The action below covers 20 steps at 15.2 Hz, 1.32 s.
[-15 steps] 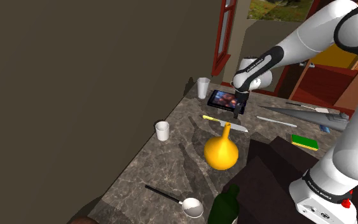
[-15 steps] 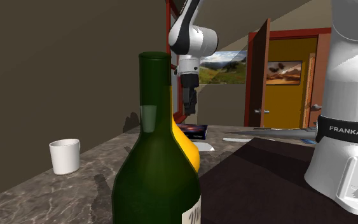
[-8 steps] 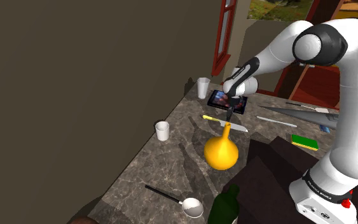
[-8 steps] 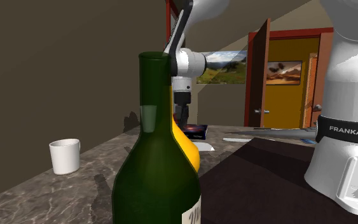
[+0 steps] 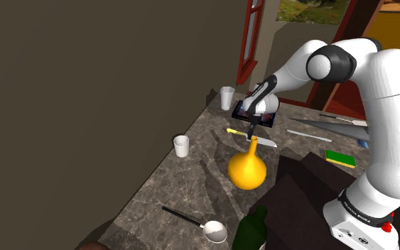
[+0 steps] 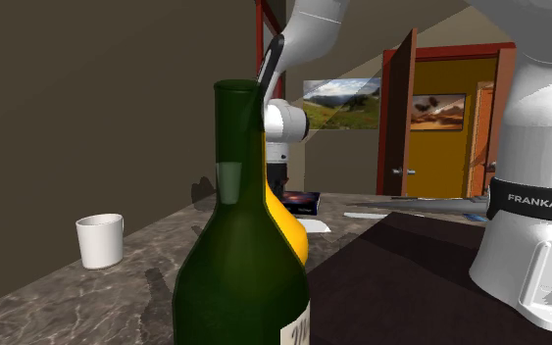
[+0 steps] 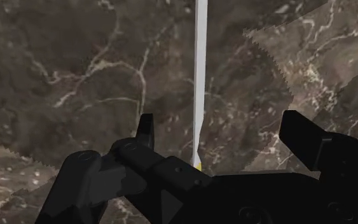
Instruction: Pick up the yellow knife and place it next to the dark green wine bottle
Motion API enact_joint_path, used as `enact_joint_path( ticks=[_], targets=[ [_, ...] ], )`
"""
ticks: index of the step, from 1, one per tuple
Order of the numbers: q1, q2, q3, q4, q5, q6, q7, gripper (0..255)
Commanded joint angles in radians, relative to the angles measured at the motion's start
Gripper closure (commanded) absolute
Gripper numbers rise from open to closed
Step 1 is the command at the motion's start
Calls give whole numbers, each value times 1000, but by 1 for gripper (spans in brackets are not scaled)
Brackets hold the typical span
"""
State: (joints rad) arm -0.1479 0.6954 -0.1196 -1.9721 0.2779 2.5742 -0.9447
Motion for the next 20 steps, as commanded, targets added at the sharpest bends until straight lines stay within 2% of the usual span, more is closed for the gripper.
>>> enact_joint_path(
  ticks=[1,3,11,12,20],
  targets=[
    [-5,25,6,9,5,16,-6,0],
    [-9,55,13,19,11,37,-10,0],
    [-9,55,13,19,11,37,-10,0],
    [-9,55,13,19,11,37,-10,255],
    [-9,55,13,19,11,37,-10,255]
  ],
)
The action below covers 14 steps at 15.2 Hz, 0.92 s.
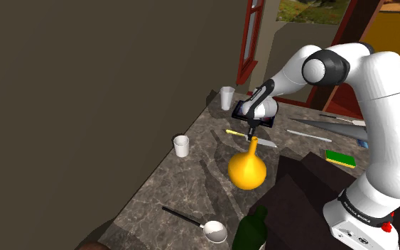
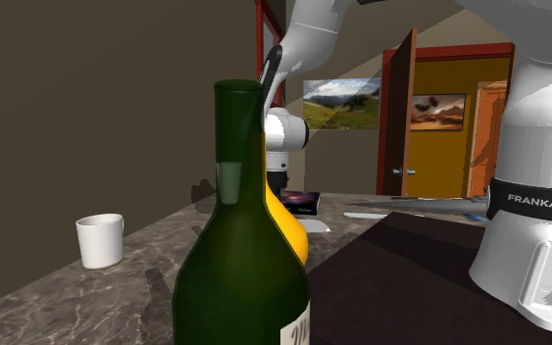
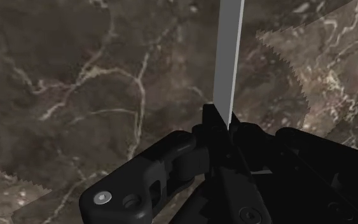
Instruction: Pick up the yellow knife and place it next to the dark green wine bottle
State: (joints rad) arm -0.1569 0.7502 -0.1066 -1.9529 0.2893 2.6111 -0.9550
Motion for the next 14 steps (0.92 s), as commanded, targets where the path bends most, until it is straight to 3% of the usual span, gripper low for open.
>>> enact_joint_path(
  ticks=[1,14],
  targets=[
    [0,0,0,0,0,0,0,255],
    [26,-159,-35,-57,-34,-103,30,255]
  ],
)
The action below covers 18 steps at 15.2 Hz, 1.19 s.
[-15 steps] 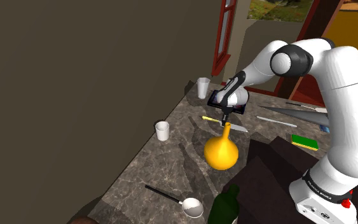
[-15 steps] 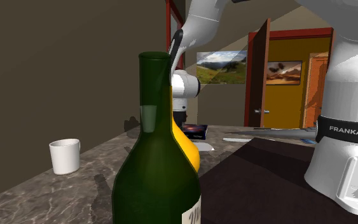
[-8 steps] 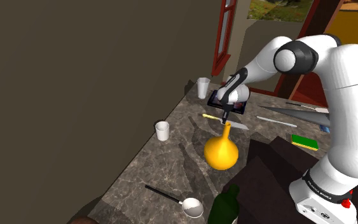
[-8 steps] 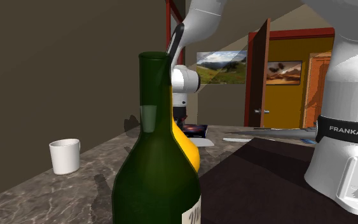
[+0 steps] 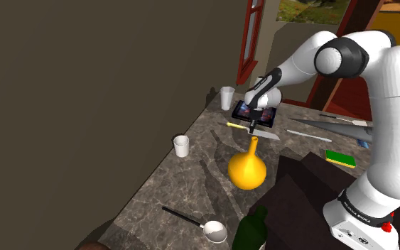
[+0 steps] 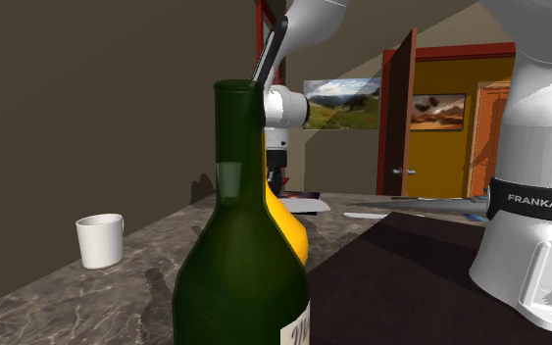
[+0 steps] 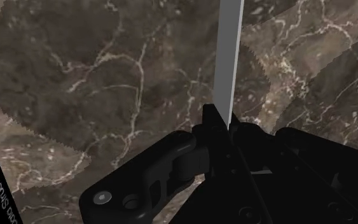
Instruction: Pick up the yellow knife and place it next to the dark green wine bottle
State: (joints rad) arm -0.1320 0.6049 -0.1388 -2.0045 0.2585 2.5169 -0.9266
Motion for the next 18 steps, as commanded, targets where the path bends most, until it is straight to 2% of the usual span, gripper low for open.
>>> enact_joint_path(
  ticks=[1,18],
  targets=[
    [3,-26,-6,-9,-6,-17,4,255],
    [29,-208,-44,-24,-64,-181,51,255]
  ],
)
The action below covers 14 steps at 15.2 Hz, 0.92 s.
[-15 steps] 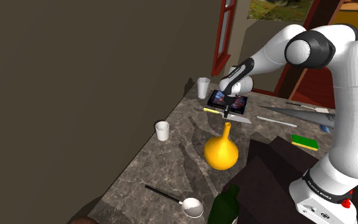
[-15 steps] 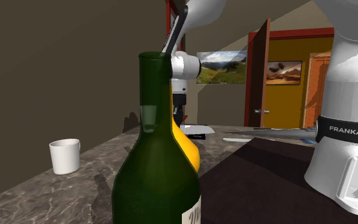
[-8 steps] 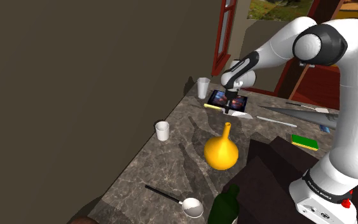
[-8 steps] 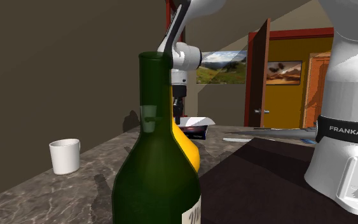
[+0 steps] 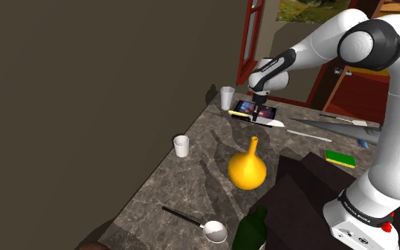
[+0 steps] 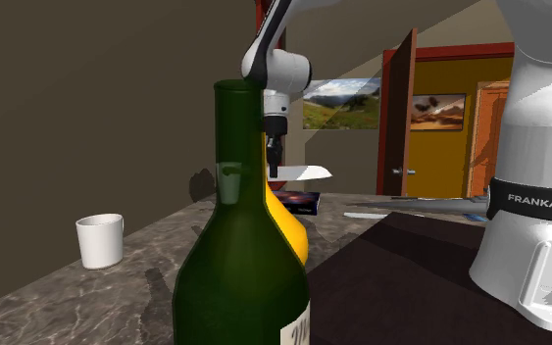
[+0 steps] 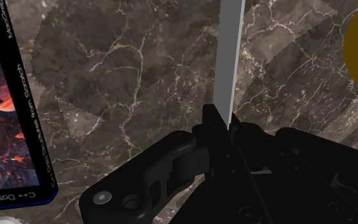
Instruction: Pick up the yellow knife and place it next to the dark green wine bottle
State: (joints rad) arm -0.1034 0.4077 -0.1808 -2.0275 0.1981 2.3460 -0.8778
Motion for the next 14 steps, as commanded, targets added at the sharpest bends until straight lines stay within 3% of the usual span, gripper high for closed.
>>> enact_joint_path(
  ticks=[1,14],
  targets=[
    [2,-20,-4,0,-7,-21,5,255],
    [13,-132,-21,34,-48,-163,39,255]
  ],
)
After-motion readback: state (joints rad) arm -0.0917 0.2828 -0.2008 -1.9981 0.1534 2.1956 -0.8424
